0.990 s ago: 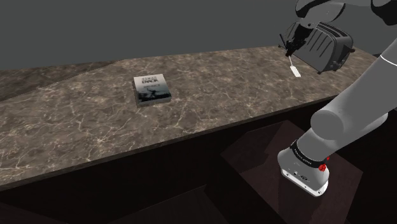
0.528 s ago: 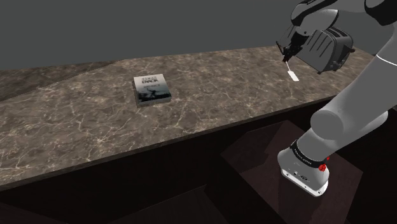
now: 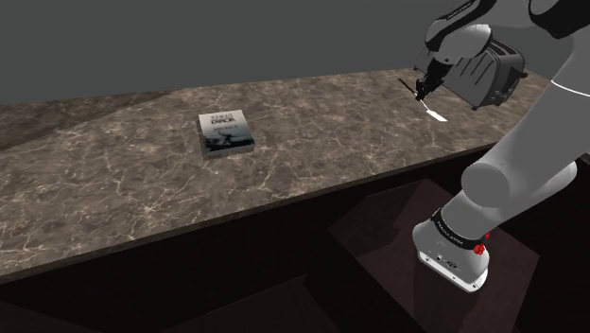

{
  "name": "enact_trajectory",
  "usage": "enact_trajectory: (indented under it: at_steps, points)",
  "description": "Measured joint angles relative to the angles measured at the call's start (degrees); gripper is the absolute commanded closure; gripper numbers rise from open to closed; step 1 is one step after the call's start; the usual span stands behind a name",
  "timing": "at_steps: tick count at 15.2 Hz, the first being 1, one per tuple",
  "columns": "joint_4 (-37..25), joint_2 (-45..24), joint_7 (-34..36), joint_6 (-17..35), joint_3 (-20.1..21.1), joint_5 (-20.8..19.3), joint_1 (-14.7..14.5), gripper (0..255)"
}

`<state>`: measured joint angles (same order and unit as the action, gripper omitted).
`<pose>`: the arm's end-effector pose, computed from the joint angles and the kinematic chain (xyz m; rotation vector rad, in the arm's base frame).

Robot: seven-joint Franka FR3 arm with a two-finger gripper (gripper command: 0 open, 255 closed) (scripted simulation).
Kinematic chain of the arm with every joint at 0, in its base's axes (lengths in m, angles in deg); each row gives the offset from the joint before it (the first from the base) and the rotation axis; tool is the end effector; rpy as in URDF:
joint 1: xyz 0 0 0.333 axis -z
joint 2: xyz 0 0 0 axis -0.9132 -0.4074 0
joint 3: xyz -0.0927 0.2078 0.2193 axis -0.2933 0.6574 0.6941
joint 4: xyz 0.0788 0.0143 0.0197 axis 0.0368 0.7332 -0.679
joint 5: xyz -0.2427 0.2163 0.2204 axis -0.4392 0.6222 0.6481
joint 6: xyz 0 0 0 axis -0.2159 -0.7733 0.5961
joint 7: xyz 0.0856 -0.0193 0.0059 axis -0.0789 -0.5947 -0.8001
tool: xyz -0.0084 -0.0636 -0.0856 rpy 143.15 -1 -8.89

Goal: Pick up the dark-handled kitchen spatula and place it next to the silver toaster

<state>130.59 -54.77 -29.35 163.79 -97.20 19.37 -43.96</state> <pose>0.3801 -0.4211 0.3526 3.0857 -0.5224 0.1017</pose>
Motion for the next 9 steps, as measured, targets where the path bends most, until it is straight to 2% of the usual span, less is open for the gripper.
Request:
enact_trajectory:
  at_steps: [5, 6, 9]
  points:
    - [0.1, -0.2, -0.1, 0.3, 0.1, 0.2, 0.0, 255]
    - [0.1, -0.2, -0.1, 0.3, 0.1, 0.2, 0.0, 0]
    - [0.1, -0.2, -0.1, 0.3, 0.1, 0.2, 0.0, 0]
